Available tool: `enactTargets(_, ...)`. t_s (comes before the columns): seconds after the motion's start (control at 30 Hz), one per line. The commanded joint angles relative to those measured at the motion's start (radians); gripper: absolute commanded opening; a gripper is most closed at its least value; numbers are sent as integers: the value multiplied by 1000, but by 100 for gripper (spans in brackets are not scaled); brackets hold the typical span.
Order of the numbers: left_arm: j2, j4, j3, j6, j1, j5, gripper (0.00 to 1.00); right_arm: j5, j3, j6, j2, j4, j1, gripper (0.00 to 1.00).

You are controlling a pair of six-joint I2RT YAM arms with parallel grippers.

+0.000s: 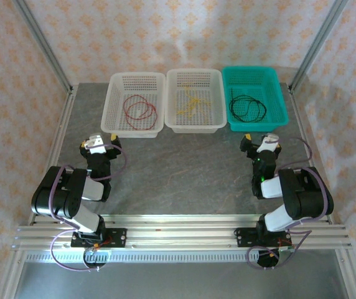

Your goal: Untangle the cables

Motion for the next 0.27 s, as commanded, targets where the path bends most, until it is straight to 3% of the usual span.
enactTargets(0.0, -6, -10, 22, -7, 7, 5, 100, -1, 18, 1, 4, 11, -6, 100)
enactTargets(0.23, -7, -12, 22, -5, 6, 12, 100, -2, 18, 1, 4, 12, -6, 100)
